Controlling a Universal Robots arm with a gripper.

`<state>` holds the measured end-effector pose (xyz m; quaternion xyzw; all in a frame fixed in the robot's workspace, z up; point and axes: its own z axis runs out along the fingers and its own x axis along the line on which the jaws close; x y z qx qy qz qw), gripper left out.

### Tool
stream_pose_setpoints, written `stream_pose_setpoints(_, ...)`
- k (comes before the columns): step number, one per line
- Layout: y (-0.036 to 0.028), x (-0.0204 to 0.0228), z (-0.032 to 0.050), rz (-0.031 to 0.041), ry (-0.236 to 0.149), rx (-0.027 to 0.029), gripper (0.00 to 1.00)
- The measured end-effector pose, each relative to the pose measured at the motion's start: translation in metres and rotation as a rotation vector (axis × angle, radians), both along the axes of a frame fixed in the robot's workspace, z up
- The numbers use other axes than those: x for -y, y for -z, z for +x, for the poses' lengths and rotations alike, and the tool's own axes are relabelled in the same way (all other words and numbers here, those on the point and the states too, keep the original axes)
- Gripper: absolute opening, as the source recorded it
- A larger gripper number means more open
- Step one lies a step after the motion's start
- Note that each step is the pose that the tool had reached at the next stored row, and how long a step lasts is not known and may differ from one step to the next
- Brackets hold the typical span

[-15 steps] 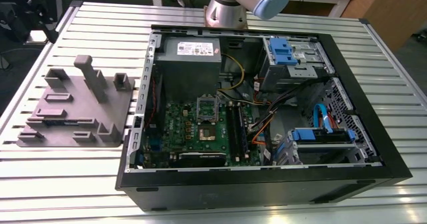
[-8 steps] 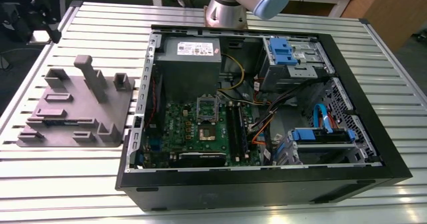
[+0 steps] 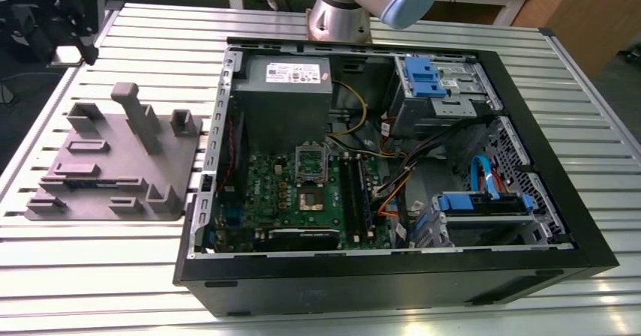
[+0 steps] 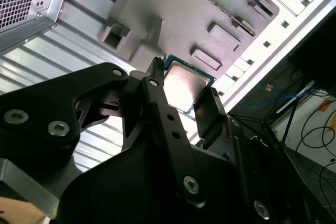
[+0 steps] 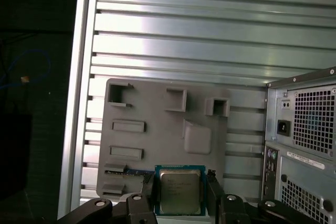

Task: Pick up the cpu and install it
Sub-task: 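Pick up the cpu and move it towards the insertion slot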

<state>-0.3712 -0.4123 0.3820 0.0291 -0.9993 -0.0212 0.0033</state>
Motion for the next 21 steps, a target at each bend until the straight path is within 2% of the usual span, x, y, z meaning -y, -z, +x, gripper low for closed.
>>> stream_pose_setpoints(21, 0.0000, 0.0000, 0.0164, 0.0000, 0.000, -0.0001, 0.47)
